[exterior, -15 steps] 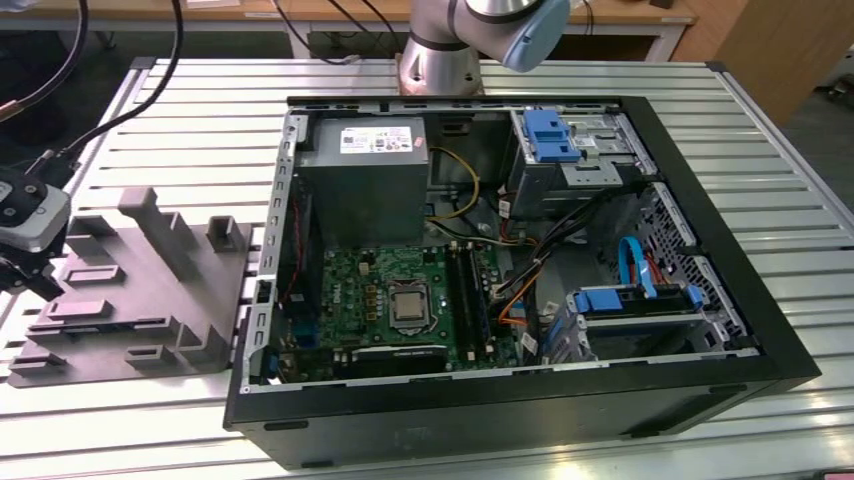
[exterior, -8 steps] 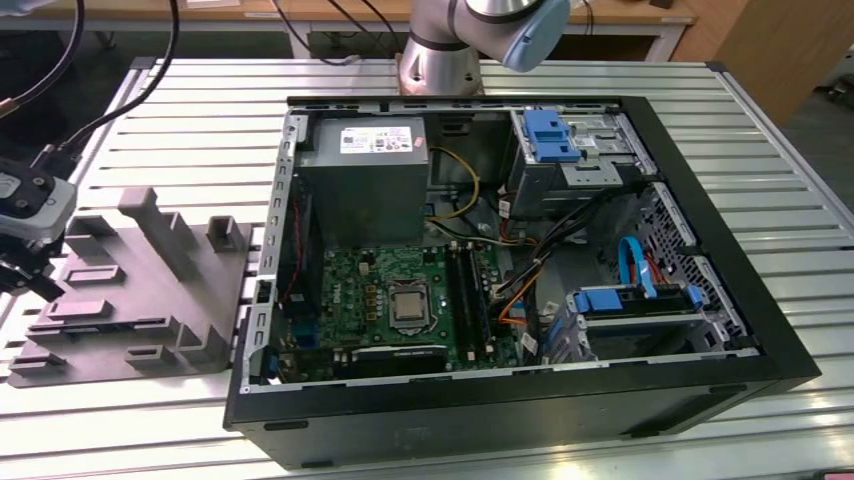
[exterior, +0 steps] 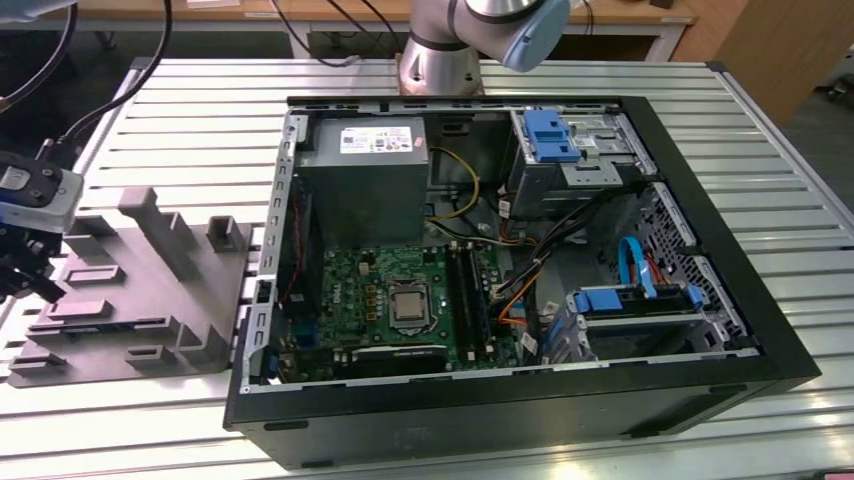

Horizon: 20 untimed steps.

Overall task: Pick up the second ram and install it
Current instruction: 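Pick up the second ram and move it above second insertion slot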

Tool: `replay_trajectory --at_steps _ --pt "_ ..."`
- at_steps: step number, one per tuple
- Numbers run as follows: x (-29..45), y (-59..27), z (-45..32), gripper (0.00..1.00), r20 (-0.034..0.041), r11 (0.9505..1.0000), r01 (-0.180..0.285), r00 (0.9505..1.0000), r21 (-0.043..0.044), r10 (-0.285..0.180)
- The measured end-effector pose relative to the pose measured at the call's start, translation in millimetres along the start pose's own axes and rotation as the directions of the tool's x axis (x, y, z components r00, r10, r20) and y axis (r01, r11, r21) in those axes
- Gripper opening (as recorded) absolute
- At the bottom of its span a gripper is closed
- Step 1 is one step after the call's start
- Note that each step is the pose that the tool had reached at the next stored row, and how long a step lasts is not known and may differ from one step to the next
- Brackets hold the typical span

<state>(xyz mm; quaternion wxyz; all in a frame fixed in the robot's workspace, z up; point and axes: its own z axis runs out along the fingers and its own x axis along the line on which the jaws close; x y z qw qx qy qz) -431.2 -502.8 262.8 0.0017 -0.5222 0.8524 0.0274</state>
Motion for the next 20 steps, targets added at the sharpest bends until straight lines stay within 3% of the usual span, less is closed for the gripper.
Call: replay_trajectory --at_steps 5,10,15,20 --pt "0.1 -0.1 2.0 0.10 -0.0040 0.9959 0.091 0.9959 -0.0030 -0.091" --pt "0.1 -0.2 3.9 0.10 -0.0075 0.9837 0.180 0.9837 -0.0063 -0.180" --pt "0.2 -0.3 6.0 0.10 -0.0109 0.9632 0.269 0.9632 -0.0101 -0.269" --pt "0.3 -0.4 7.8 0.10 -0.0139 0.9346 0.356 0.9345 -0.0135 -0.356"
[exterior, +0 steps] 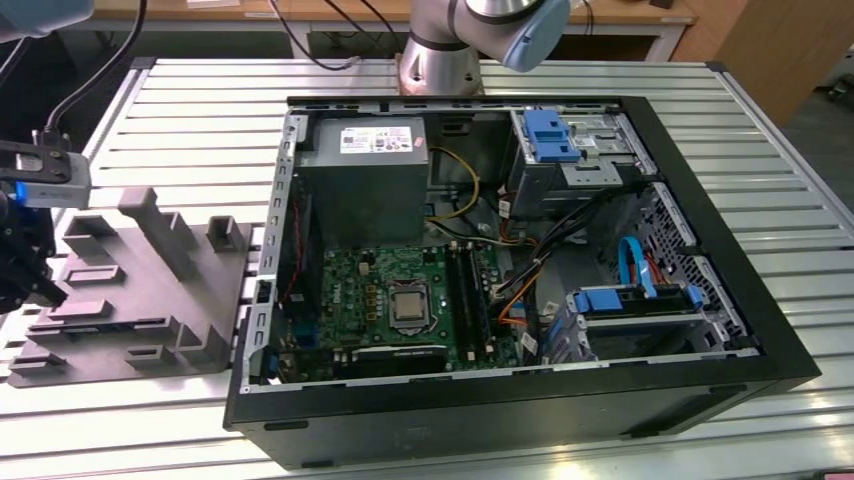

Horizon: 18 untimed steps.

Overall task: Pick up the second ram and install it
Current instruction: 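Pick up the second ram and move it above second insertion slot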

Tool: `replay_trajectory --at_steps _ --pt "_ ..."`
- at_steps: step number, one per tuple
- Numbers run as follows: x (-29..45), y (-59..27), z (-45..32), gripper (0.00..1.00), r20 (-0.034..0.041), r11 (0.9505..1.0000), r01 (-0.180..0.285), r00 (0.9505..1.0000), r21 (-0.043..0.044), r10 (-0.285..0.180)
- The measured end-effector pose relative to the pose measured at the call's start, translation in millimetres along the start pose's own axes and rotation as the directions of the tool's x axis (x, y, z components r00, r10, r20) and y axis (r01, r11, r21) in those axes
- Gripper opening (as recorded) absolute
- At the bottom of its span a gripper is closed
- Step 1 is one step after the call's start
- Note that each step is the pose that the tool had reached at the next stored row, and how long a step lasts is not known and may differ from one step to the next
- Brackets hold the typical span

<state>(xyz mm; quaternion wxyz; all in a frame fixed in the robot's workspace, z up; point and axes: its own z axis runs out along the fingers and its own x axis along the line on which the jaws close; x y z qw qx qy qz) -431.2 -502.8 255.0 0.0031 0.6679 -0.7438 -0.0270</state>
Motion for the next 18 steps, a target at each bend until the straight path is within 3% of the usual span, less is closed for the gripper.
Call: replay_trajectory --at_steps 3,7,11,18 --pt "0.0 0.0 0.4 0.10 -0.0014 0.9995 0.033 0.9995 -0.0004 -0.033" --pt "0.0 0.0 0.5 0.10 -0.0014 0.9994 0.033 0.9994 -0.0002 -0.033" --pt "0.1 -0.2 3.5 0.10 -0.0007 0.9994 0.033 0.9994 0.0069 -0.033" --pt "-0.3 -5.2 7.2 0.10 -0.0011 0.9994 0.034 0.9994 0.0070 -0.034"
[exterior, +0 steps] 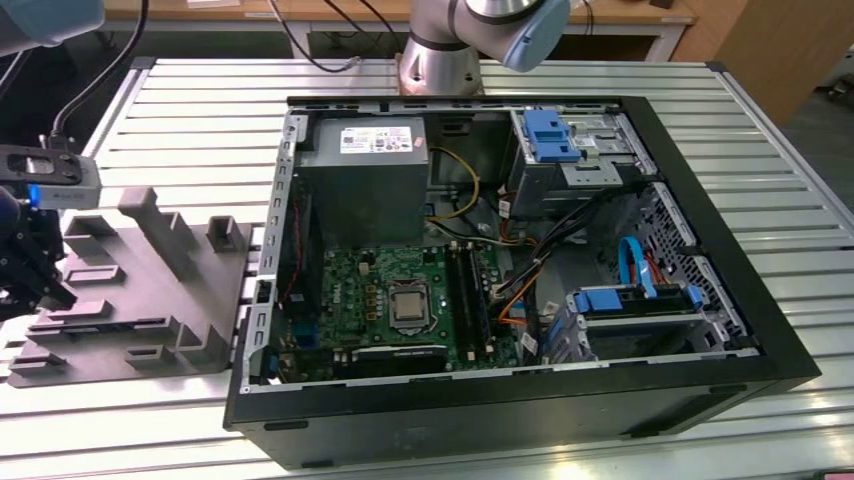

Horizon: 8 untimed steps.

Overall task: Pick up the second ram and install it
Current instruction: 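Pick up the second ram and move it above second insertion slot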

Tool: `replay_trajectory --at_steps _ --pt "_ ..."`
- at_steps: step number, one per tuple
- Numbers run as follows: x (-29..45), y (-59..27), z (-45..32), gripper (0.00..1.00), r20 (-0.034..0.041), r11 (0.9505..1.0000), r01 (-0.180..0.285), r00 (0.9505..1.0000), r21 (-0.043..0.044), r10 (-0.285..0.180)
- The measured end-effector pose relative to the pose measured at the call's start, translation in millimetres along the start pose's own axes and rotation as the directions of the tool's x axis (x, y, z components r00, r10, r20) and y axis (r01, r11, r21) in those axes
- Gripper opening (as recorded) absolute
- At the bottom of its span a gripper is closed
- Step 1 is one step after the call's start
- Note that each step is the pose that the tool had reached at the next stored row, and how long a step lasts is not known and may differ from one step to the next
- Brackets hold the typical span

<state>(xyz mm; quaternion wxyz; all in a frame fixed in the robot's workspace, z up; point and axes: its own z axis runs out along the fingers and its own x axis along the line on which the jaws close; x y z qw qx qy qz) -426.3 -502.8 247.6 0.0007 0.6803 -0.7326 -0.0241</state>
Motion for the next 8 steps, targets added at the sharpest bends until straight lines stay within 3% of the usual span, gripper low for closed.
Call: replay_trajectory --at_steps 8 --pt "-0.1 -5.1 8.2 0.10 0.0000 1.0000 0.000 1.0000 0.0000 0.000"
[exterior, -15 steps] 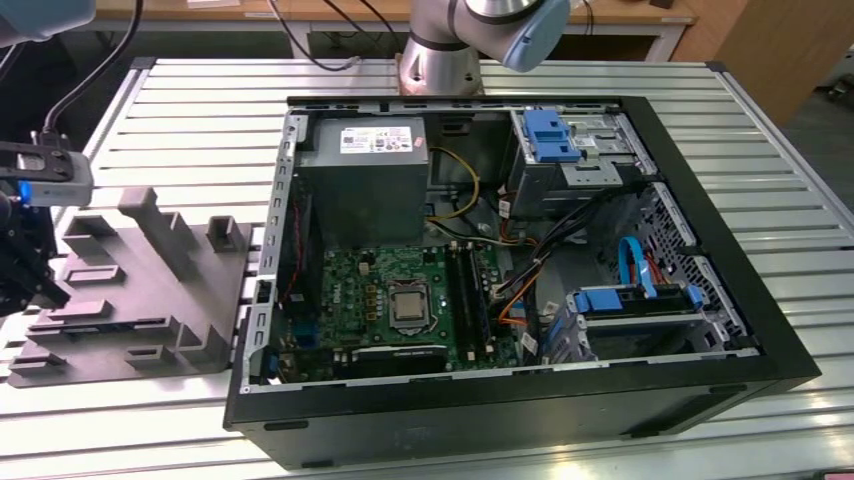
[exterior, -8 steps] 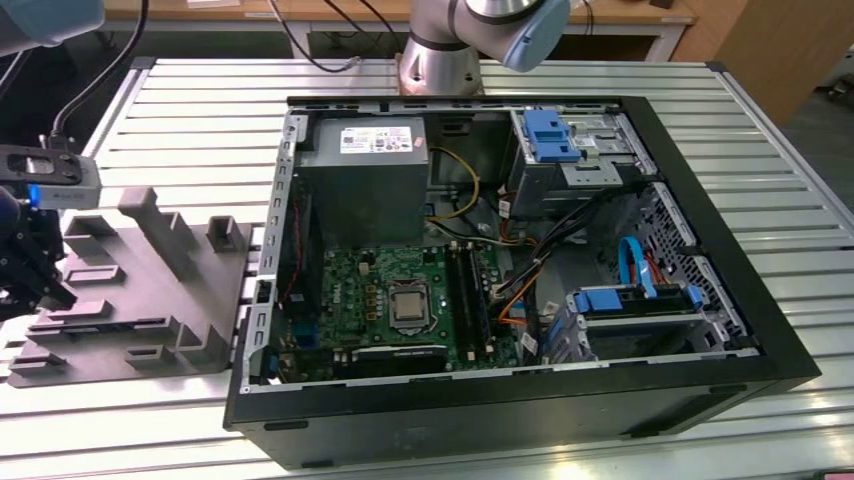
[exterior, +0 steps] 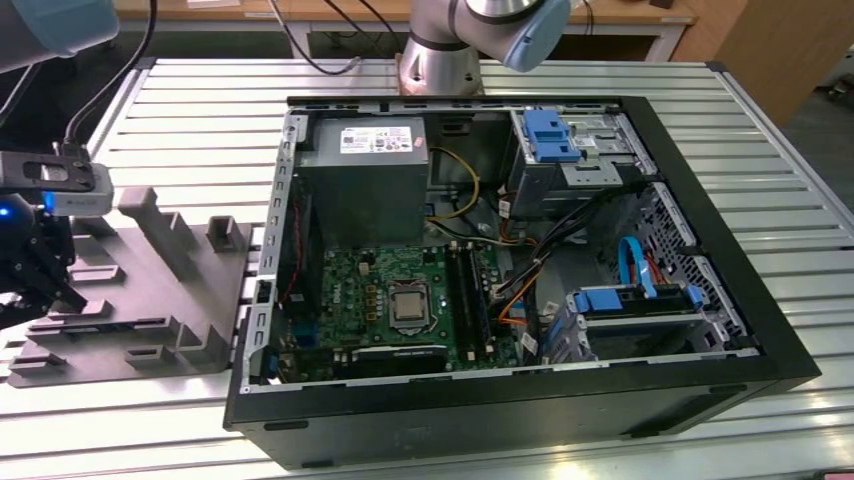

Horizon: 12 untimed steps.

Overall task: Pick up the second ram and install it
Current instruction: 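Pick up the second ram and move it above second insertion slot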

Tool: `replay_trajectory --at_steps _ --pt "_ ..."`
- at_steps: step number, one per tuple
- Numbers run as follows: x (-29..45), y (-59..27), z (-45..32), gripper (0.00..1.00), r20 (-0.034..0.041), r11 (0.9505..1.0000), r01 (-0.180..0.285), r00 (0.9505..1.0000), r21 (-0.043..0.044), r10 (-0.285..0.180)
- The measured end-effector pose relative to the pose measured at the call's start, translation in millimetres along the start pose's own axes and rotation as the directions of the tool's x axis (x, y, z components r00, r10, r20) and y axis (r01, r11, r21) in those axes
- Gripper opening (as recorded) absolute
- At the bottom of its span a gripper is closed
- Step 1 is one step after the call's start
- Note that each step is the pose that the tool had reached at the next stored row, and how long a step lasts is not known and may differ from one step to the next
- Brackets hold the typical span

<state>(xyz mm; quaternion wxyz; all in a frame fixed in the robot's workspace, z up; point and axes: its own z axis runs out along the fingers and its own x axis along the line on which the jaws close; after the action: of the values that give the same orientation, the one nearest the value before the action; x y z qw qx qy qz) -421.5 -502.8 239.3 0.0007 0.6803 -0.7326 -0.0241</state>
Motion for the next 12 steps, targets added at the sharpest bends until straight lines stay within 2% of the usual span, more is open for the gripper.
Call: replay_trajectory --at_steps 6,12 --pt "0.2 -0.9 7.7 0.10 0.0000 1.0000 0.000 1.0000 0.0000 0.000" --pt "0.1 -3.7 12.0 0.10 0.0001 1.0000 0.000 1.0000 0.0001 0.000"
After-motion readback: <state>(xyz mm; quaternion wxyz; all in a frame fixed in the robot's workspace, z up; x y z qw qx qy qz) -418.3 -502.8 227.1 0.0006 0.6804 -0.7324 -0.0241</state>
